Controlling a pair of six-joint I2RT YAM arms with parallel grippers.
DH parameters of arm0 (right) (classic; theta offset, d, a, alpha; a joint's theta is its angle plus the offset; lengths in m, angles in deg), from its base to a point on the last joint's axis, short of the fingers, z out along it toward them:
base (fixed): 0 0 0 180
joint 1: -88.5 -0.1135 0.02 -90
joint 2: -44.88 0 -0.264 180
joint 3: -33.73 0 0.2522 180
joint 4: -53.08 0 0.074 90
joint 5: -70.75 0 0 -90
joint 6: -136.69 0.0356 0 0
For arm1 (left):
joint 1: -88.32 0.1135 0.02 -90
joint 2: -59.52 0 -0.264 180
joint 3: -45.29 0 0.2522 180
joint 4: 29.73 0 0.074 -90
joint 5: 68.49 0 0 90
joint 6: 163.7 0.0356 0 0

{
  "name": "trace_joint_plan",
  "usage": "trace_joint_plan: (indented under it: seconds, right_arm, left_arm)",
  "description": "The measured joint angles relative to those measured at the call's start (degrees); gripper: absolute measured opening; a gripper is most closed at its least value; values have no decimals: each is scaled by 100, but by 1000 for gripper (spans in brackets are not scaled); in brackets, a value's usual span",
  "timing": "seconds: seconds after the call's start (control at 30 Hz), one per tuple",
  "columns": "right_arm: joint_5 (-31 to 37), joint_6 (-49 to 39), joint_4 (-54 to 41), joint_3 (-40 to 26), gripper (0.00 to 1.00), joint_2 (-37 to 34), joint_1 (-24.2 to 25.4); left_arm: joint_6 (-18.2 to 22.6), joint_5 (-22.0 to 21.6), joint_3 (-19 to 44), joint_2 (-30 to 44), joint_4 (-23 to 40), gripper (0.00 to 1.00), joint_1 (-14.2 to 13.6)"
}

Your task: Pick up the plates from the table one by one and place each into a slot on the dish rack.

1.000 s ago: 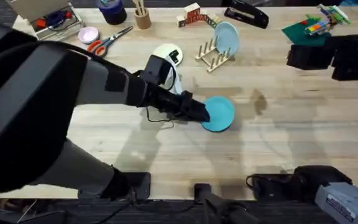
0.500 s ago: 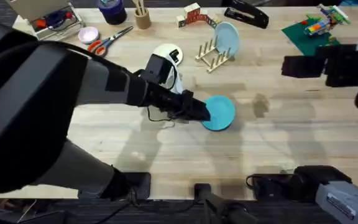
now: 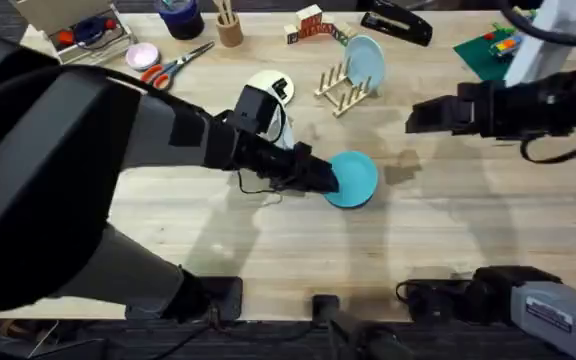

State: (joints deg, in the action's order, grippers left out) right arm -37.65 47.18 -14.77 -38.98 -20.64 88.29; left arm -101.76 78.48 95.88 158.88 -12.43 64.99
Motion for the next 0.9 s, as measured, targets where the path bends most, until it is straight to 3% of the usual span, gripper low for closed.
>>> trace_joint_plan:
  seconds: [0.43, 0.9]
  right_arm:
    - [-680, -262, -9, 30, 995, -491, 0]
    - [-1192, -659, 749, 848, 995, -1007, -116]
  left_arm:
    - [-169, -74, 21, -5, -14, 41, -7]
    - [-214, -94, 30, -5, -14, 41, -7]
